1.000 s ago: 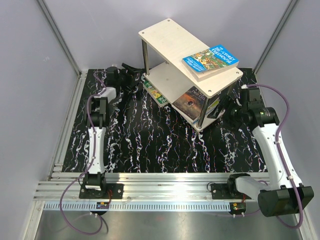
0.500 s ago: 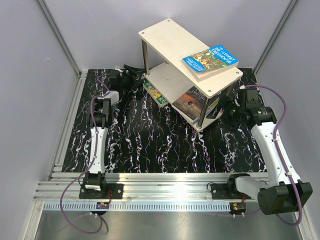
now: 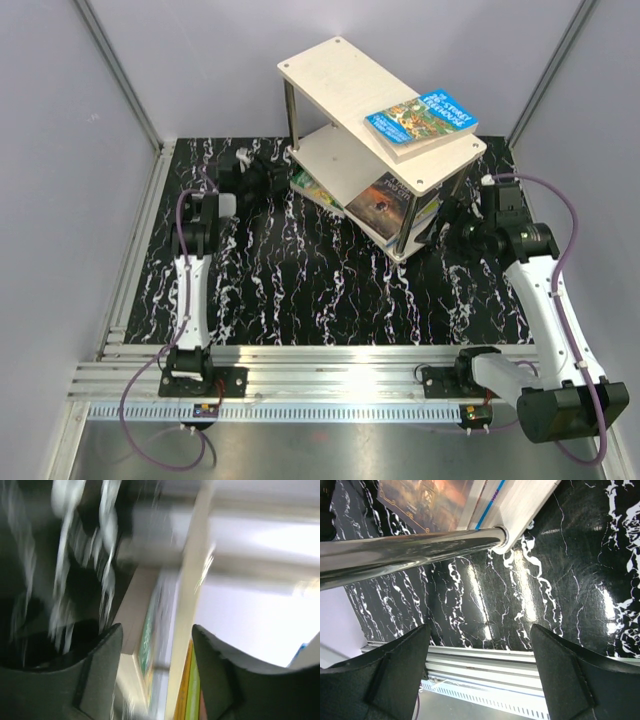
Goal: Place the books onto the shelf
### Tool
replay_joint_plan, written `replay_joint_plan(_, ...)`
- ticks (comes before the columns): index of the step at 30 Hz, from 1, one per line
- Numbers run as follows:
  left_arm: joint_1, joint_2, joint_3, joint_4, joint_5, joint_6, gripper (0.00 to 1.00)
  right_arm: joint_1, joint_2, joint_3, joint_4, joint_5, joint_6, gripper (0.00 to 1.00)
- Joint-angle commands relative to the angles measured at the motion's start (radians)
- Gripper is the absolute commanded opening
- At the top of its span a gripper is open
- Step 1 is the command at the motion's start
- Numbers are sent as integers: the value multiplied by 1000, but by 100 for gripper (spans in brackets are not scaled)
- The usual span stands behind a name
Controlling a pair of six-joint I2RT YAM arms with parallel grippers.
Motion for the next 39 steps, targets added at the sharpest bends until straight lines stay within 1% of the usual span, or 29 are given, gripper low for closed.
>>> replay_joint_plan(1, -85, -219, -439, -97, 235, 105, 59, 5, -23, -11, 3, -12, -34, 89)
replay_joint_plan(2, -113, -451, -541, -163, 240, 163, 59, 6, -29, -13, 2, -8, -37, 89)
replay_joint_plan(3, -142, -564, -649, -383, 222, 358, 60, 5, -33, -13, 2, -5, -44, 89)
replay_joint_plan(4, -175, -691, -721, -498, 124, 454, 61, 6, -35, -8, -4, 8, -47, 89)
replay_joint_plan(5, -241, -855, -822, -690, 60, 533, 61, 6, -45, -11, -3, 6, -50, 89)
replay_joint_plan(6, -271, -922, -859, -744, 15, 625, 61, 6, -52, -20, 0, 11, -44, 89)
replay_joint_plan(7, -278, -960, -892, -758, -46, 624, 59, 5, -58, -28, 14, 0, -42, 89)
replay_joint_plan(8, -257, -997, -925, -763, -53, 618, 58, 5, -67, -37, 20, -2, -38, 90)
replay_joint_plan(9, -231, -996, -915, -781, -65, 627, 59, 6, -67, -48, 28, -12, -34, 90)
replay_joint_plan(10, -193, -984, -860, -812, -106, 644, 59, 6, -67, -62, 45, -32, -28, 89)
replay_joint_plan(11, -177, -955, -860, -833, -110, 644, 60, 6, -62, -67, 51, -38, -25, 89)
replay_joint_plan(12, -168, -895, -770, -856, -113, 665, 60, 6, -59, -70, 54, -46, -24, 89)
replay_joint_plan(14, -168, -832, -684, -878, -140, 676, 63, 5, -50, -64, 62, -58, -19, 89)
replay_joint_plan(16, -171, -757, -582, -849, -169, 664, 67, 6, -52, -62, 68, -58, -18, 89)
replay_joint_plan(18, -173, -700, -484, -893, -220, 681, 80, 6, -64, -60, 68, -57, -11, 89)
replay_joint_plan(19, -171, -647, -394, -902, -264, 691, 84, 5, -70, -60, 63, -54, -11, 89)
replay_joint_plan(21, -170, -584, -300, -932, -303, 742, 90, 5, -84, -60, 50, -49, -11, 89)
replay_joint_plan(22, -168, -550, -189, -944, -320, 759, 92, 6, -87, -63, 45, -43, -11, 89)
replay_joint_plan(23, -160, -472, -141, -956, -314, 774, 92, 6, -96, -65, 36, -41, -10, 89)
replay_joint_plan(25, -153, -412, -61, -930, -285, 777, 93, 6, -102, -68, 28, -35, -8, 89)
replay_joint_plan(26, -144, -372, -23, -872, -274, 765, 93, 6, -105, -68, 19, -34, -10, 89)
replay_joint_plan(28, -121, -344, -19, -764, -219, 692, 93, 5, -104, -65, 7, -25, -13, 89)
replay_joint_plan(29, -116, -334, -28, -657, -205, 658, 93, 6, -101, -64, 4, -23, -10, 89)
replay_joint_plan(31, -105, -289, -24, -584, -171, 578, 92, 5, -96, -59, -4, -15, -10, 89)
replay_joint_plan(32, -101, -269, -19, -505, -156, 554, 92, 6, -90, -59, -6, -14, -10, 89)
replay_joint_plan(33, -101, -233, 10, -489, -144, 525, 91, 6, -87, -57, -7, -12, -10, 89)
replay_joint_plan(35, -105, -205, 45, -496, -125, 529, 89, 5, -78, -57, -9, -9, -11, 89)
replay_joint_plan(36, -107, -197, 86, -517, -128, 565, 89, 5, -76, -56, -10, -9, -10, 89)
replay_joint_plan(39, -111, -171, 107, -528, -113, 607, 91, 6, -66, -57, -6, -8, -8, 89)
